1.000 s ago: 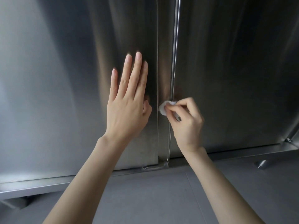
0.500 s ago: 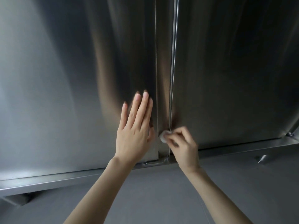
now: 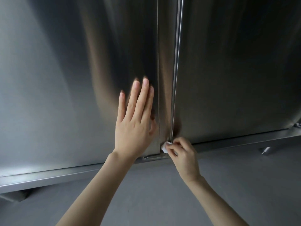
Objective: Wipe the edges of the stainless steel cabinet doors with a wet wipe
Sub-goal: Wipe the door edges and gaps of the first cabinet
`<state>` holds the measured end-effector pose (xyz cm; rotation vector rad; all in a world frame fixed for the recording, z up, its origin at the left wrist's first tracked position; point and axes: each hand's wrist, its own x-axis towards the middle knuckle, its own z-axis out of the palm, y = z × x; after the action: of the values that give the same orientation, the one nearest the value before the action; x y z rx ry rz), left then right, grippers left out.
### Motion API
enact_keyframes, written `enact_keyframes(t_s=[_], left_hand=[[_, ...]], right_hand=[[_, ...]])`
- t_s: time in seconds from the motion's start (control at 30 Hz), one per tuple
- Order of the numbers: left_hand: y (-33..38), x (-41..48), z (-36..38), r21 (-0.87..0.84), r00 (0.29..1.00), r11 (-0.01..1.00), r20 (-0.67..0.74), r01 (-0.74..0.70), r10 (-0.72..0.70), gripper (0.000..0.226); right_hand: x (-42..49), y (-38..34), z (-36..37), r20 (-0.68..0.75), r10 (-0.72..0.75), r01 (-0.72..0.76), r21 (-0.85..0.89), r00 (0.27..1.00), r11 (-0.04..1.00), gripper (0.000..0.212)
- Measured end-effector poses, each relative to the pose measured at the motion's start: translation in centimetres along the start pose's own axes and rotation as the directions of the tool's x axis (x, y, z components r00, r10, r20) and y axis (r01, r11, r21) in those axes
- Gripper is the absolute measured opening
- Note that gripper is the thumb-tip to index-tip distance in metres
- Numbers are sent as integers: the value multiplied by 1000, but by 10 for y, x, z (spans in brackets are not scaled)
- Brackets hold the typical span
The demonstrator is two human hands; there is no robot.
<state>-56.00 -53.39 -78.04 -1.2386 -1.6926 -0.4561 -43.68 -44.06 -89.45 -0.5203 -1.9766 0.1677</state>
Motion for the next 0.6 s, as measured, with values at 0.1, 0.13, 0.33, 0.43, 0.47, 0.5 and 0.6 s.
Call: enact_keyframes(t_s=[0.1,0.13,0.33,0.43,0.47,0.5,0.6], left_hand=[[0,1,1,-5,1000,1000,-16,1,-1,82],[0,1,1,-6,1000,1000,-20,3,-4,81],[1,0,-1,-8,1000,1000,-22,-2,2,76],[0,1,-2,-10,1000,1000,-5,3,-3,81],[1,1,-3,-13,1000,1000,4,6,-6,82],[1,1,-4,-15,1000,1000,10,7,-7,81],[1,1,-6,-11,1000,1000,18,3,-3,77]], right_hand=[[33,-11,-14,-115,-15,17,20,993,1000,14],[50,-16,-18,-188,-10,19,50,982,999,11],[64,-19,-11,-316,-5,36,91,949,995,6],[4,0,-1,-50,-29,29,-2,998,1000,18],[-8,2,1,20,-18,19,-26,1000,999,22],[-13,2,1,51,-1,2,-36,999,999,24],[14,-10,-8,-34,3,-3,-3,999,1000,20]])
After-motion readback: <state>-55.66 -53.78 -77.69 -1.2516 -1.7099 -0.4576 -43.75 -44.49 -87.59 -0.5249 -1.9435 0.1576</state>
